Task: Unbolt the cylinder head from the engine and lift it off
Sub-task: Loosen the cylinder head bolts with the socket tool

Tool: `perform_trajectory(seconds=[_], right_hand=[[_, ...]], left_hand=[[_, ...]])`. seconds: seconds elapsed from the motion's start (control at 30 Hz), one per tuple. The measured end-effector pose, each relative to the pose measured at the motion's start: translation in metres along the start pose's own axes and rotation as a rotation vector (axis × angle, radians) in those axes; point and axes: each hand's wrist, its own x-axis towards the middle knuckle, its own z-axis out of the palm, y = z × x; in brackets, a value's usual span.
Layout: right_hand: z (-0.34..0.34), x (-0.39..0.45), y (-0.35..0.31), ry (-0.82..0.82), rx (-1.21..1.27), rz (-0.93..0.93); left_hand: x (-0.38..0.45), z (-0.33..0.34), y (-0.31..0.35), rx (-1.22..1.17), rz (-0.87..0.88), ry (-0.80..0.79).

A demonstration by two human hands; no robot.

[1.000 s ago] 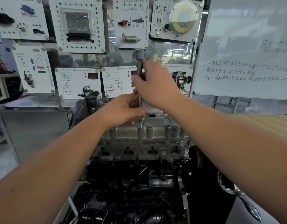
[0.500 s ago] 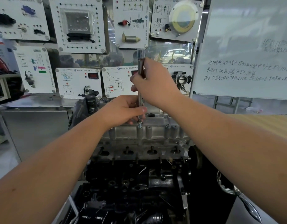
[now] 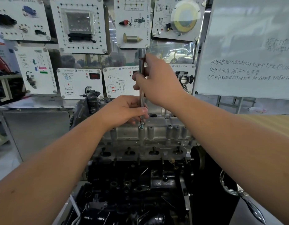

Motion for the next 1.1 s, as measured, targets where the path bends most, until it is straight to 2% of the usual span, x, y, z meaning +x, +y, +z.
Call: perform_trajectory(seconds=[0.17, 0.3, 0.5, 0.7, 1.0, 1.1], right_hand=[[-0.0013, -0.0010, -0.0011, 0.017, -0.033, -0.050], [-0.0010, 0.0024, -0.0010, 0.016, -0.055, 0.004], [-0.0002, -0.0009, 0.0004, -0.043, -0.005, 0.032], [0.0034, -0.0040, 0.0021, 0.108, -0.046, -0.041], [0.0022, -0.0036, -0.0016, -0.027, 0.029, -0.026], [0.0022, -0.0028, -0.0017, 0.008, -0.002, -0.036]], left_hand=[[0.0009, 0.0017, 0.0003, -0.005, 0.024, 0.030], [0.0012, 0.0019, -0.0008, 0.056, 0.017, 0.054], [0.0016, 0.0001, -0.0043, 0.005, 0.006, 0.004], [0.0008, 0.0022, -0.0041, 0.065, 0.039, 0.061], [-0.0034, 0.0025, 0.0018, 0.100, -0.002, 0.028], [-0.0046, 0.0042, 0.0024, 0.155, 0.033, 0.064]])
